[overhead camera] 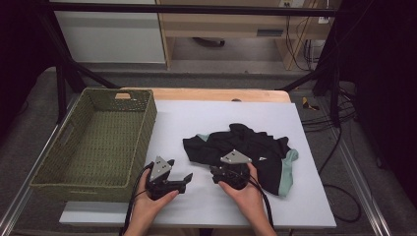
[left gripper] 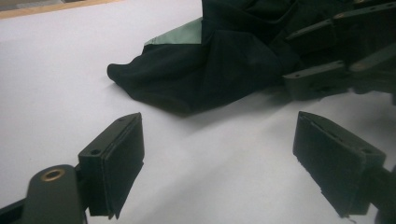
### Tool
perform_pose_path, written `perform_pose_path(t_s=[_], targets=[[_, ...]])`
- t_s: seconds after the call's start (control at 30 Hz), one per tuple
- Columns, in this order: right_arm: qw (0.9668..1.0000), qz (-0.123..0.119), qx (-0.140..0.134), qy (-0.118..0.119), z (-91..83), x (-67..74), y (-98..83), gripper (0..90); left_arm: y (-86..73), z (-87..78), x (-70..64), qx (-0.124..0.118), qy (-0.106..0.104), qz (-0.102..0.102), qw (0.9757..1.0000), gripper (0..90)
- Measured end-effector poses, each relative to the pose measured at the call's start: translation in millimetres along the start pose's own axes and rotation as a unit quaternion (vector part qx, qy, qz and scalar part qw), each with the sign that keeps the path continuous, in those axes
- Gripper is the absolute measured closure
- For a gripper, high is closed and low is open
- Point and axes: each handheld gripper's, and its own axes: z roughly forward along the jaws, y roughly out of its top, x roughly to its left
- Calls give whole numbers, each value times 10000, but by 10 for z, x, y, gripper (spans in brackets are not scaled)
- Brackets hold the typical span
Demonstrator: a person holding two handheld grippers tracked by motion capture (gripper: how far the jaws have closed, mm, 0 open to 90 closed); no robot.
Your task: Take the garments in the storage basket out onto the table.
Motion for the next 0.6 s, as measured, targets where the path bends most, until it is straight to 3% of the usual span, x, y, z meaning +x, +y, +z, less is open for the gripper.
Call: perform_pose_path(t_s=[0.13, 0.43, 0.6], targets=[[9998, 42, 77, -156, 79, -24, 11, 396, 0, 5, -11, -1, -1, 16, 10000, 167], [10000, -72, 32, -27, 59, -2, 45, 818, 5, -3, -8, -10, 5, 9, 10000, 168], [9997, 28, -30, 259, -8, 26, 80, 844, 4, 3, -6, 4, 11, 23, 10000, 169]])
